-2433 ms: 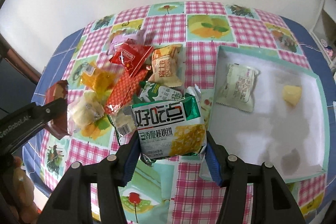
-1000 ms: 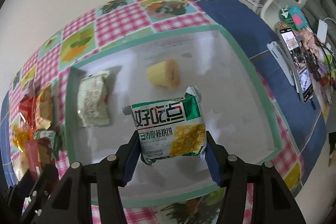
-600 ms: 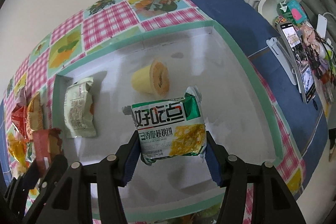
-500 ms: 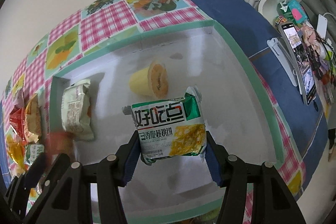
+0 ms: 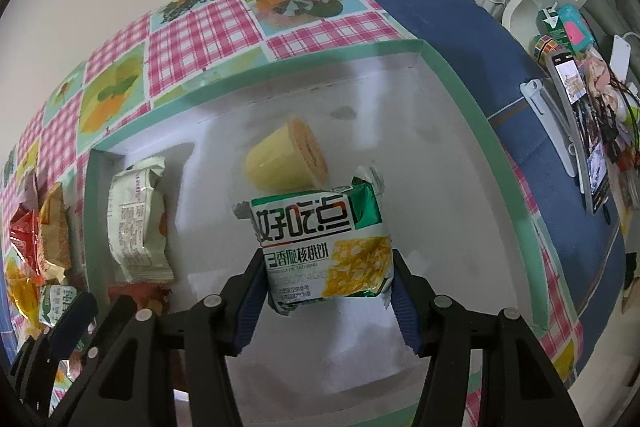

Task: Organize snacks
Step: 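Carry both packs into the white tray and open both tools to release them, then move both tools back over the snack pile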

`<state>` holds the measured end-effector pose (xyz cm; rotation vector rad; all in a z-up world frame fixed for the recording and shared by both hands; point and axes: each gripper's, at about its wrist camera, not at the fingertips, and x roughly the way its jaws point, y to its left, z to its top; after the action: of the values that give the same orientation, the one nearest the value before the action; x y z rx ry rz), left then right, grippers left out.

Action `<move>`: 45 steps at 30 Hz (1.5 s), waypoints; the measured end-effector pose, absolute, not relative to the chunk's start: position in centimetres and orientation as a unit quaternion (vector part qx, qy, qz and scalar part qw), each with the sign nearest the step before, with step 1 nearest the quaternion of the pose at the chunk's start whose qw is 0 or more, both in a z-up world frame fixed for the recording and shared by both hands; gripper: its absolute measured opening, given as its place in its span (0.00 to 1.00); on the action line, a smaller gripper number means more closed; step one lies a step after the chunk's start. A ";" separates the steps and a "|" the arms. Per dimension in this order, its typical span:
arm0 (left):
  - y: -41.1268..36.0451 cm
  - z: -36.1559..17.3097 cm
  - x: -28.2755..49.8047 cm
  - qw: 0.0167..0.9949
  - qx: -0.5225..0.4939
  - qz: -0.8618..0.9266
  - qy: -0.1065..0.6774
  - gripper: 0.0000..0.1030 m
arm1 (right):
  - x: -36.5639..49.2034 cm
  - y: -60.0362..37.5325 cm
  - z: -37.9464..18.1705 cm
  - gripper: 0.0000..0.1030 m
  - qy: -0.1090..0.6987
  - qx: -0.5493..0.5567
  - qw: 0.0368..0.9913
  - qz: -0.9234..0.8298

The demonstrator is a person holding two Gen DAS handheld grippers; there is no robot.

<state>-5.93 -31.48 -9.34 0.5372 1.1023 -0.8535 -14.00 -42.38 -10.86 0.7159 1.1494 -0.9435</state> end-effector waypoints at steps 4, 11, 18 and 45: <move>-31.2 -8.8 -6.0 0.737 0.243 -0.383 0.502 0.48 | -14.0 -42.3 -10.6 0.59 0.512 0.318 0.681 -0.417; -30.4 -7.7 -5.5 0.745 0.235 -0.364 0.507 0.52 | -14.1 -41.9 -9.3 0.62 0.509 0.308 0.688 -0.415; -28.3 -7.2 -3.4 0.761 0.212 -0.315 0.526 0.52 | -13.9 -41.4 -7.9 0.62 0.500 0.297 0.703 -0.408; -22.6 -8.0 2.1 0.782 0.136 -0.209 0.571 0.83 | -13.0 -39.6 -8.7 0.73 0.517 0.275 0.714 -0.383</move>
<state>2.09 -22.64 -8.02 0.2945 1.2324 -0.4520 -13.02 -39.61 -8.71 0.6099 1.1458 -0.8474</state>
